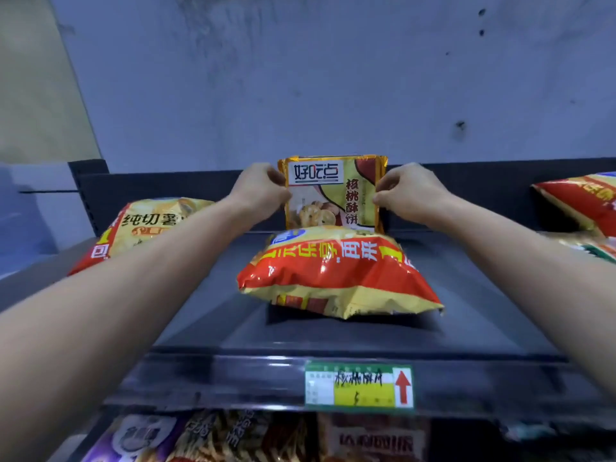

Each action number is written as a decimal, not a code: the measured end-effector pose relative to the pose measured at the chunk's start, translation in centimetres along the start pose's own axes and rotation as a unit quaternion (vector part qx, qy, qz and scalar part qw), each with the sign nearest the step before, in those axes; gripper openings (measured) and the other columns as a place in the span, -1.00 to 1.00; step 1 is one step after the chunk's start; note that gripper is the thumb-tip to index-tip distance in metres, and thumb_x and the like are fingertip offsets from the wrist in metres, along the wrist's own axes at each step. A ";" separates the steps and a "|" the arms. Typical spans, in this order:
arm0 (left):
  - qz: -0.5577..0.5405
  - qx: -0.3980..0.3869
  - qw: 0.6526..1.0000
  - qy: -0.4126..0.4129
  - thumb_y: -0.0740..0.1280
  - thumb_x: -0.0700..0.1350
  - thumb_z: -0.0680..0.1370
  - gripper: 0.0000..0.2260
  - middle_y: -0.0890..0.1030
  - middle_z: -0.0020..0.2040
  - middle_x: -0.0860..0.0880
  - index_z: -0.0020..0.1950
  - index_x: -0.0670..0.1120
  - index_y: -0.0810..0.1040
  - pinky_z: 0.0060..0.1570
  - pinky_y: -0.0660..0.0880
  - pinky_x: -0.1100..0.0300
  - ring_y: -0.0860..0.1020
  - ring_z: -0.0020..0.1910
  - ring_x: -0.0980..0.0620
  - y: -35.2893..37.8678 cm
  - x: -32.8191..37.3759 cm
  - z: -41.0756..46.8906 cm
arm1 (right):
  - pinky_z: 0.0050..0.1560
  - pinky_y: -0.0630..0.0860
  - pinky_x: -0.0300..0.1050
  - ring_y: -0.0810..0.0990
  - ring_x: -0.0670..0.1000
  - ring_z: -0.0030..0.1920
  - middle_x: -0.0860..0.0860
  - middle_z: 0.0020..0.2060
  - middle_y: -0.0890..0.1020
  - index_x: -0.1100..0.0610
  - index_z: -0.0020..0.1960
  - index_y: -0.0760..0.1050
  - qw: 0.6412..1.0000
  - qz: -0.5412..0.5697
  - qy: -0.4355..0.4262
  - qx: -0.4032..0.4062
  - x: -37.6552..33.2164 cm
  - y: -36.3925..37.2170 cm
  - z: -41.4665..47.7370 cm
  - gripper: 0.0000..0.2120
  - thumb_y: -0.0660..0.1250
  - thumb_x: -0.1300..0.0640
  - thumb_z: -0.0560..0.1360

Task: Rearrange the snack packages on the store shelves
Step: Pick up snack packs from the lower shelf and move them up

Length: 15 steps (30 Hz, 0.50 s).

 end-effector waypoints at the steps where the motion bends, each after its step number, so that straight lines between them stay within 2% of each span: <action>1: -0.010 -0.004 1.000 0.014 0.37 -0.26 0.46 -0.87 0.64 0.00 -0.18 -0.02 -0.11 0.53 0.11 0.55 -0.06 0.62 0.01 -0.14 -0.1 0.8 -0.8 | -0.07 0.43 -0.18 0.55 0.01 0.00 0.09 0.08 0.63 0.19 0.08 0.61 1.000 -0.007 -0.020 -0.004 -0.8 -0.4 -1.1 -0.81 0.34 0.17 0.50; 4: -0.017 -0.043 0.996 0.071 0.34 -0.28 0.50 -0.82 0.63 -0.04 -0.20 0.09 -0.17 0.53 0.10 0.55 -0.09 0.61 -0.08 -0.09 -0.2 4.0 -4.3 | -0.08 0.37 -0.23 0.55 0.00 0.02 0.07 0.06 0.64 0.13 0.05 0.63 0.997 -0.033 -0.063 -0.002 -2.6 -1.9 -4.8 -0.83 0.33 0.17 0.49; 7: -0.036 -0.076 0.987 0.138 0.32 -0.31 0.50 -0.85 0.57 -0.19 -0.13 0.05 -0.19 0.53 0.06 0.55 -0.13 0.56 -0.16 -0.08 -0.9 7.3 -9.0 | -0.18 0.37 -0.30 0.55 -0.06 0.00 -0.02 0.00 0.64 0.13 0.04 0.64 0.994 -0.060 -0.092 0.008 -4.5 -3.7 -9.2 -0.83 0.32 0.18 0.49; 10: -0.041 -0.104 0.976 0.189 0.34 -0.28 0.50 -0.85 0.59 -0.17 -0.12 0.06 -0.18 0.55 0.02 0.58 -0.04 0.59 -0.16 -0.05 -1.9 9.2 -14.0 | -0.27 0.38 -0.42 0.54 -0.10 -0.08 -0.04 -0.07 0.61 0.13 0.07 0.64 0.991 -0.073 -0.109 0.020 -6.1 -5.6 -14.0 -0.81 0.34 0.16 0.49; 13: -0.068 -0.136 0.964 0.220 0.34 -0.26 0.50 -0.85 0.60 -0.18 -0.08 0.07 -0.17 0.56 -0.04 0.61 0.04 0.61 -0.19 -0.01 -2.8 10.0 -19.0 | -0.26 0.38 -0.30 0.53 -0.09 -0.11 0.01 -0.08 0.64 0.12 0.06 0.64 0.989 -0.096 -0.107 0.035 -7.3 -6.9 -18.9 -0.82 0.34 0.15 0.49; 15: -0.093 -0.168 0.956 0.224 0.35 -0.25 0.51 -0.85 0.60 -0.16 -0.07 0.07 -0.15 0.56 -0.07 0.62 0.13 0.61 -0.21 0.04 -2.9 9.9 -22.0 | -0.29 0.39 -0.32 0.57 -0.06 -0.09 0.02 -0.09 0.65 0.11 0.04 0.65 0.989 -0.109 -0.099 0.030 -7.7 -7.4 -22.0 -0.82 0.34 0.15 0.49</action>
Point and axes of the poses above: each hand's wrist, its own z-axis towards the middle knuckle, its own y-axis out of the palm, x = y × z, the point moved 7 cm from there along z, towards the middle knuckle
